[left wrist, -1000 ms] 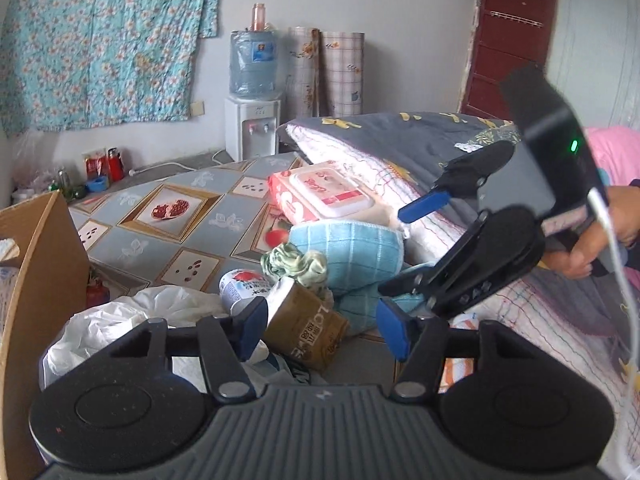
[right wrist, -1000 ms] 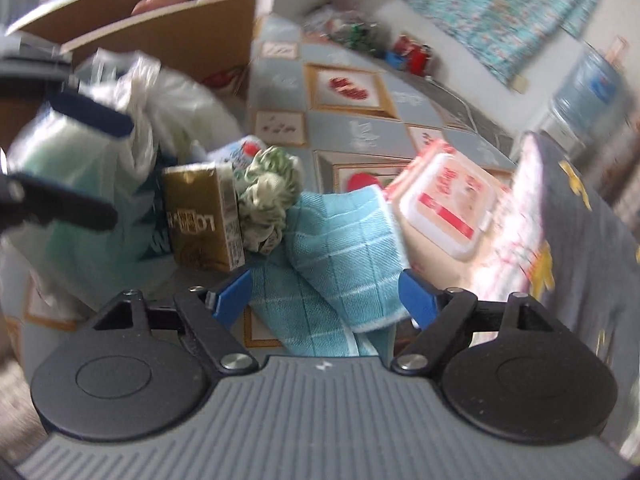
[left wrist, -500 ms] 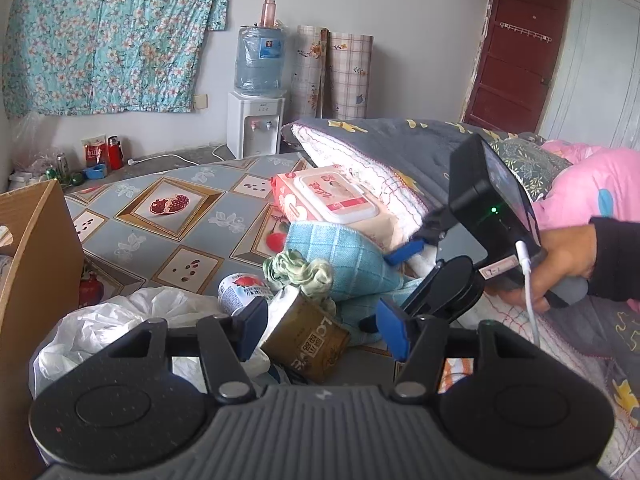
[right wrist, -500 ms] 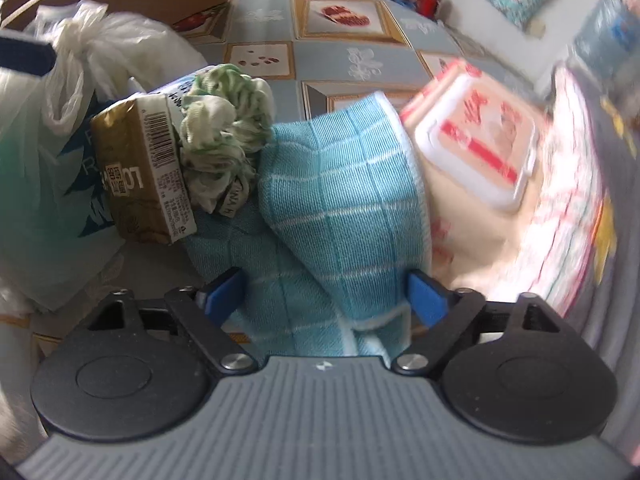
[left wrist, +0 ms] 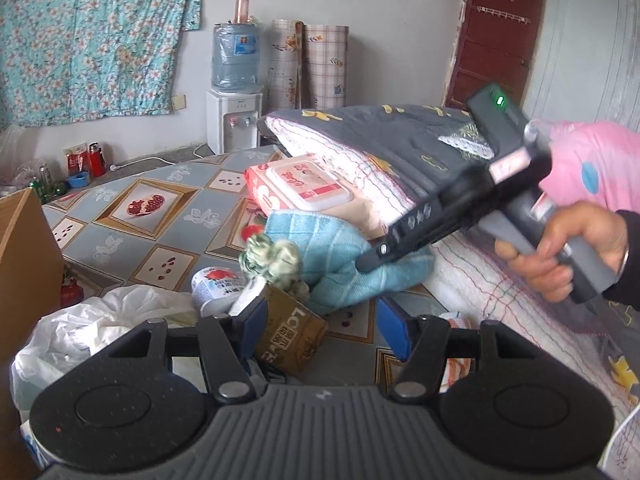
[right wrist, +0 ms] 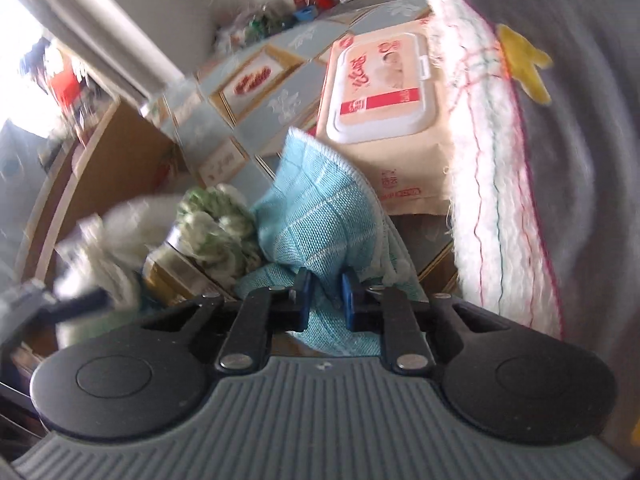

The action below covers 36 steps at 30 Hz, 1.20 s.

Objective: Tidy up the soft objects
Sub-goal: 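Lift the blue towel up with the right gripper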

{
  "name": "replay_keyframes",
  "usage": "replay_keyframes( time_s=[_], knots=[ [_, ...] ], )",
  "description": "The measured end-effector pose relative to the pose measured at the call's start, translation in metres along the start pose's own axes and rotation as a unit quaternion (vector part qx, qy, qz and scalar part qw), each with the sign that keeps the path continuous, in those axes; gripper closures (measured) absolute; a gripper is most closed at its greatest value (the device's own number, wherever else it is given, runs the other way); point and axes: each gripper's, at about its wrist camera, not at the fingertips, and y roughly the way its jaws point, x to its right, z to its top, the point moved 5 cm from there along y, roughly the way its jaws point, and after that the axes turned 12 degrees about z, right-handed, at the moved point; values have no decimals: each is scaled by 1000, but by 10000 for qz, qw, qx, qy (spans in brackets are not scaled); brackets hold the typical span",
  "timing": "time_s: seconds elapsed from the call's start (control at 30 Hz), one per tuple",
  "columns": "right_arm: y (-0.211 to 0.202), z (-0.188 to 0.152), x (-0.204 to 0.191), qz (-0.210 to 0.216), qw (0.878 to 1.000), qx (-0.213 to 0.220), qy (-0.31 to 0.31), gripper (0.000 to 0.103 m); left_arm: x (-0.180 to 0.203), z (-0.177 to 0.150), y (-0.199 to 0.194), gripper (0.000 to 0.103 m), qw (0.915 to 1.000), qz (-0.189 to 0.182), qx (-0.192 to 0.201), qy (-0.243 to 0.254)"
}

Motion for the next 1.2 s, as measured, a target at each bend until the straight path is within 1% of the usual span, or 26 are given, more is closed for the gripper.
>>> replay_keyframes(
  time_s=[0.1,0.17,0.23,0.3,0.33,0.4,0.43,0.5,0.57,0.63,0.7,0.73,0.83,0.9,1.0,1.07,1.13,1.2],
  knots=[
    [-17,-5,0,481,9968,246,588,89,6,0,5,41,10000,-31,-11,23],
    [-26,-8,-4,690,9940,354,770,90,11,2,6,41,9999,4,37,119],
    [-37,-13,-9,760,9922,498,853,90,18,3,8,40,9998,17,69,203],
    [-45,-14,-13,785,9909,639,882,90,22,2,9,40,9998,-82,38,169],
    [-47,-16,-13,834,9899,640,955,91,25,0,9,40,9998,-144,10,146],
    [-47,-20,-14,911,9887,439,1107,91,29,-5,10,41,9996,-246,-81,104],
    [-44,-25,-16,841,9898,311,1106,88,31,-8,10,41,9994,-309,-129,76],
    [-39,-32,-15,631,9924,1,1055,88,36,-14,12,41,9984,-489,-278,18],
    [-40,-36,-17,471,9946,-86,919,87,40,-20,14,41,9973,-610,-414,-34],
    [-49,-33,-21,341,9971,24,682,83,43,-24,16,41,9961,-697,-516,-159],
    [-55,-25,-27,251,9987,195,400,70,46,-27,19,41,9950,-752,-571,-315],
    [-57,-21,-29,180,9991,250,282,67,47,-28,21,41,9947,-751,-586,-394],
    [-46,-6,-29,36,9996,279,2,67,49,-29,29,41,9936,-722,-624,-609],
    [-30,3,-23,-53,9997,213,-133,67,50,-29,35,41,9933,-651,-641,-711],
    [-3,9,-12,-181,9994,-40,-296,66,51,-30,46,41,9912,-644,-716,-912],
    [10,6,-4,-157,9988,-317,-323,60,52,-30,53,41,9904,-633,-754,-969],
    [17,1,1,-101,9979,-538,-349,52,53,-30,59,41,9910,-589,-767,-924],
    [21,-4,2,-19,9967,-697,-422,48,55,-31,66,41,9912,-559,-797,-897]
  ],
)
